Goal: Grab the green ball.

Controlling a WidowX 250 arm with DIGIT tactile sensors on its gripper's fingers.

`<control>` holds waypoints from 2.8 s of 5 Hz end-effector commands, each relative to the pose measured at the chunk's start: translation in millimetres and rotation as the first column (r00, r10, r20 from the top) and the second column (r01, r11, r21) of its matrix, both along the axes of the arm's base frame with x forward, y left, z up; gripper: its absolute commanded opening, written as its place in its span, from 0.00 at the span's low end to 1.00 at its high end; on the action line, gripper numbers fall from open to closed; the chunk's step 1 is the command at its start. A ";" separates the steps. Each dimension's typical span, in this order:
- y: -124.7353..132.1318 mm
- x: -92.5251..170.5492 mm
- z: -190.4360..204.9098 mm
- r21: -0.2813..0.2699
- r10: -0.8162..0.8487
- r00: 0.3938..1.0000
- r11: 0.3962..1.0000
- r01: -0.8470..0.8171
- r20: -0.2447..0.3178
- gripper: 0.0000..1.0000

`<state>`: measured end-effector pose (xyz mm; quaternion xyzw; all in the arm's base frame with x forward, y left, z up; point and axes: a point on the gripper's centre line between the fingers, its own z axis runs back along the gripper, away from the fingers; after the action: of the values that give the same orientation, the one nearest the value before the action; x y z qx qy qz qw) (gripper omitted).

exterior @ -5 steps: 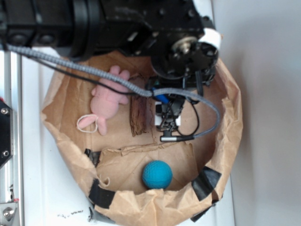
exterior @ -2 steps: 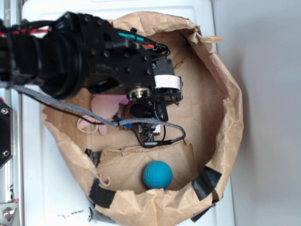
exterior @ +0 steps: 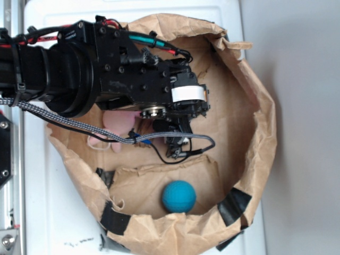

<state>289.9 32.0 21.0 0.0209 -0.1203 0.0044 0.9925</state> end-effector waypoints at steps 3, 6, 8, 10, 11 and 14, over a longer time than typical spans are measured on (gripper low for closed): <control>4.2 -5.0 102.0 -0.112 -0.060 0.997 0.992 0.055 -0.039 0.00; 6.5 -0.9 62.6 -0.067 -0.046 0.999 0.997 0.046 -0.001 1.00; -1.0 13.6 20.6 -0.033 -0.052 0.999 0.998 0.052 0.005 1.00; -2.3 27.3 -17.5 0.029 -0.030 1.000 0.999 0.029 0.006 1.00; -4.6 27.6 -13.2 0.019 -0.018 1.000 1.000 0.018 -0.011 0.00; 3.8 8.6 71.1 -0.105 -0.067 0.997 0.992 0.062 -0.041 0.00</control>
<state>287.2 28.4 73.9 -0.0423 -0.0625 -0.0221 0.9969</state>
